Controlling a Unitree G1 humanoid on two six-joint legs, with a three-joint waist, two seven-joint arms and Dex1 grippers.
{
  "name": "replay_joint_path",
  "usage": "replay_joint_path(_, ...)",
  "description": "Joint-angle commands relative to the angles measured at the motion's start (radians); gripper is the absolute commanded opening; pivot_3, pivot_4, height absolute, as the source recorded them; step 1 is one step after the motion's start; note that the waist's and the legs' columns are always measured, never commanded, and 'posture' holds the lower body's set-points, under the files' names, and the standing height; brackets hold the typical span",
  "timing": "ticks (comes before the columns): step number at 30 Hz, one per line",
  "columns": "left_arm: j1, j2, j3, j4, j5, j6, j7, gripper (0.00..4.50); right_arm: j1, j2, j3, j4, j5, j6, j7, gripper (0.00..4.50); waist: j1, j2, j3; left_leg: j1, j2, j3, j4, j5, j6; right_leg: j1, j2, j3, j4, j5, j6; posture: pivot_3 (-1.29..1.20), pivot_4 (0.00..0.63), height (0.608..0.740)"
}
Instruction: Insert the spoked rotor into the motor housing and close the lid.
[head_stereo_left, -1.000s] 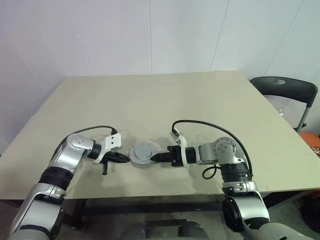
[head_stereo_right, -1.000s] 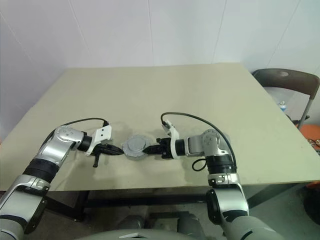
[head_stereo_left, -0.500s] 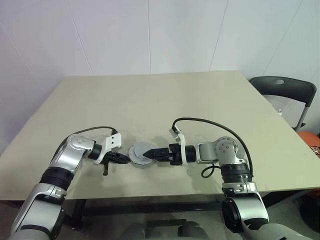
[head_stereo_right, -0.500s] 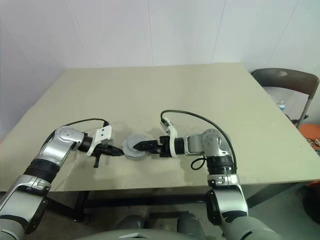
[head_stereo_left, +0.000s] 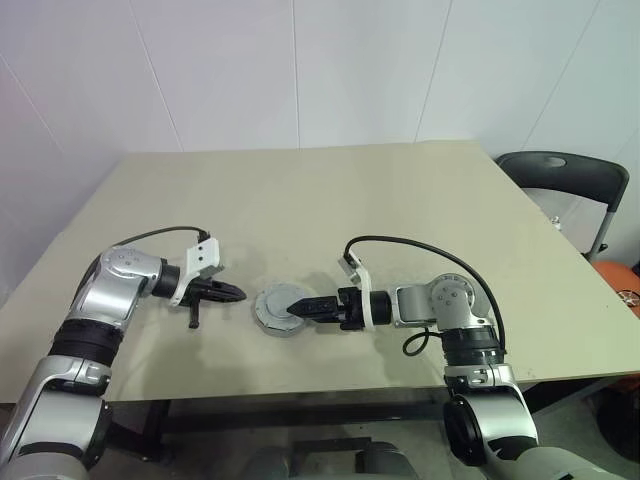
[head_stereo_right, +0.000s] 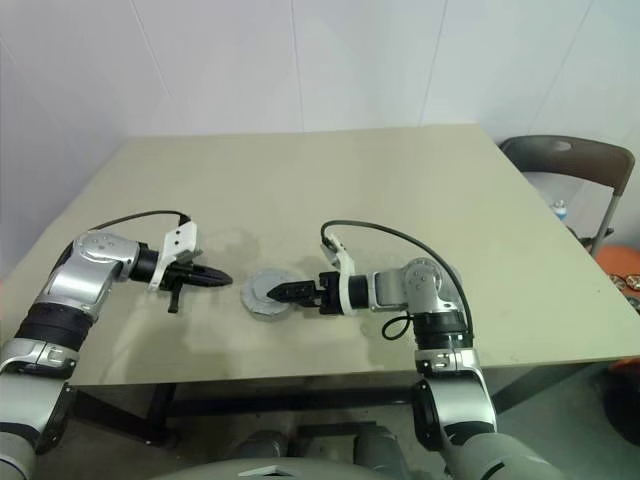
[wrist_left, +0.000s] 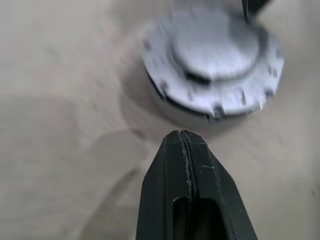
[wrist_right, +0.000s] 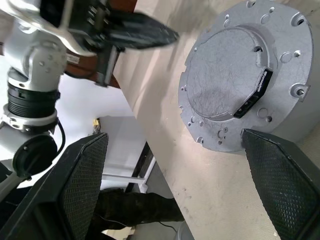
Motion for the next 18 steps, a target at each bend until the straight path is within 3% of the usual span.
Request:
replay_joint_path(1, -0.034, -0.008, 0.041, -0.071, -0.048, 0.029, 0.011, 0.00, -0.003, -0.002, 0.007, 0.000, -0.008, -0.010, -0.004, 4.46, -0.001, 0.000, 0.000, 0.000, 0.000, 0.000, 0.000, 0.000, 0.000, 0.000, 0.000, 0.000, 0.000, 0.000, 0.000, 0.00, 0.000, 0.740)
replay_joint_path(13, 0.003, -0.037, -0.002, -0.091, -0.040, 0.037, 0.024, 0.00, -0.002, -0.034, 0.047, 0.016, -0.046, -0.048, -0.018, 4.46, -0.001, 0.000, 0.000, 0.002, 0.001, 0.000, 0.000, 0.000, 0.000, 0.001, 0.001, 0.000, 0.000, 0.000, 0.000, 0.00, 0.000, 0.740)
replay_joint_path(18, 0.004, -0.044, -0.009, -0.080, -0.039, 0.033, 0.028, 0.00, -0.034, -0.028, -0.001, 0.044, -0.008, -0.023, 0.004, 4.46, 0.000, 0.000, 0.000, 0.002, 0.001, 0.000, 0.001, 0.000, 0.000, 0.001, 0.001, 0.000, 0.000, -0.001, 0.001, 0.00, 0.000, 0.740)
